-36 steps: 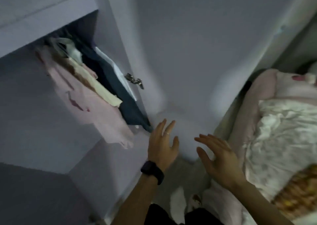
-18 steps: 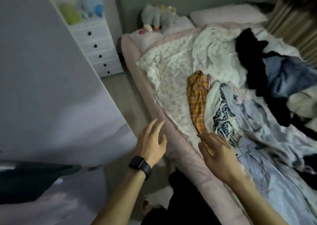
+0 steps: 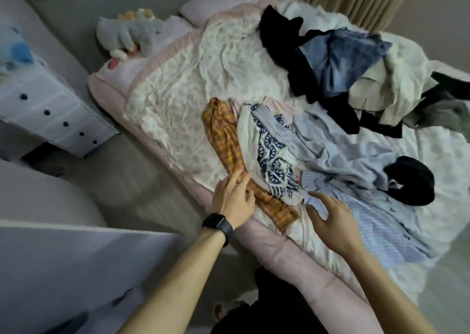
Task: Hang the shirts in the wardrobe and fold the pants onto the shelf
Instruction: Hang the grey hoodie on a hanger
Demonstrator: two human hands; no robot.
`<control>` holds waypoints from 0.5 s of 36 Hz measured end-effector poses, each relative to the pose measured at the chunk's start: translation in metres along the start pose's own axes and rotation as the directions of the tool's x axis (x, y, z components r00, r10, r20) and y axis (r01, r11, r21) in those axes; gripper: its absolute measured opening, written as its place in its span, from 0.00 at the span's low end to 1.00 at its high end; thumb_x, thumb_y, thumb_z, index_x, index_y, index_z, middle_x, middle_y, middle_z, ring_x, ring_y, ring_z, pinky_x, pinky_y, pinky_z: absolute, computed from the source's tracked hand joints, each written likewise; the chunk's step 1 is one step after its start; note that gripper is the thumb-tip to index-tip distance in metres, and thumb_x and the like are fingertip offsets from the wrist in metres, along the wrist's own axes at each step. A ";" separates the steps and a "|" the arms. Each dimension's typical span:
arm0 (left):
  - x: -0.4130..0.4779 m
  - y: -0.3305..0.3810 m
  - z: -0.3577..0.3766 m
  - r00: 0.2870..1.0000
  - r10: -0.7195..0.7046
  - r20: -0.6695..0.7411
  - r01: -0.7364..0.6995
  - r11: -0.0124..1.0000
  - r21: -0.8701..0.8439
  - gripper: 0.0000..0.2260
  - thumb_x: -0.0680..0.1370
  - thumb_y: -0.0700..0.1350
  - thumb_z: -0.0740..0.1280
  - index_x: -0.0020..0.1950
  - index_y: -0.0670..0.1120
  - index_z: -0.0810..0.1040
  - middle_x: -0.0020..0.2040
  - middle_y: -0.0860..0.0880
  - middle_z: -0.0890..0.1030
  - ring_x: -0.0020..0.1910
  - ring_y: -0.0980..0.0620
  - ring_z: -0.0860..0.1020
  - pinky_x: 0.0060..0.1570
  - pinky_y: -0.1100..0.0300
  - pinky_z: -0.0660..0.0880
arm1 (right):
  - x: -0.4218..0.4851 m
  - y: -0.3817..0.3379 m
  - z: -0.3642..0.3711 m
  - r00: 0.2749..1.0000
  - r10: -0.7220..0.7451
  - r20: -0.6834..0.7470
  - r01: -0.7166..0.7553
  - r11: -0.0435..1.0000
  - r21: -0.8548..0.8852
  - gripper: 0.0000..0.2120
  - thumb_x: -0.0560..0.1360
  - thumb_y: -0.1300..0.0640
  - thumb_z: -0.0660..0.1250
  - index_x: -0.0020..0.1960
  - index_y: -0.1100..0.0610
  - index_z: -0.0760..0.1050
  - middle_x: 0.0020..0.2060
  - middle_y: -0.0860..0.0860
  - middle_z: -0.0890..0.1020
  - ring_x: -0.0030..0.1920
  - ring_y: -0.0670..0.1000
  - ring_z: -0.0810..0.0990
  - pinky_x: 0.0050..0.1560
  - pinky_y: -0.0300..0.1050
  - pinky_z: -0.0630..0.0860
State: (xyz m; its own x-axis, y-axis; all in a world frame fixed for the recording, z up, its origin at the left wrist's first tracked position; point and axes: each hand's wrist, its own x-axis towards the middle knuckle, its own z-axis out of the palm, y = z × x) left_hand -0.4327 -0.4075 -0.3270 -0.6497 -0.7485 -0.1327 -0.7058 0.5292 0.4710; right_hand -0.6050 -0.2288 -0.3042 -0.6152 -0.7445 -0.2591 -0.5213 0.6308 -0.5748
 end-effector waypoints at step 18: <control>0.161 0.035 0.200 0.814 -0.068 0.577 -0.113 0.956 0.271 0.31 0.79 0.55 0.62 0.81 0.59 0.54 0.82 0.50 0.50 0.80 0.45 0.54 0.76 0.45 0.55 | 0.202 0.235 -0.017 0.879 0.468 0.092 -0.430 0.861 -0.271 0.34 0.78 0.46 0.70 0.78 0.47 0.57 0.78 0.57 0.56 0.69 0.65 0.71 0.54 0.60 0.75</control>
State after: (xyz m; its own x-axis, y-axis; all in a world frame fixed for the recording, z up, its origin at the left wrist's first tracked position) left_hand -0.6182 -0.4297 -0.5069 -0.6440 -0.4146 -0.6429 -0.6779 0.6987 0.2285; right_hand -0.8617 -0.2275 -0.4784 -0.7305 -0.3790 -0.5681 -0.3443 0.9228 -0.1728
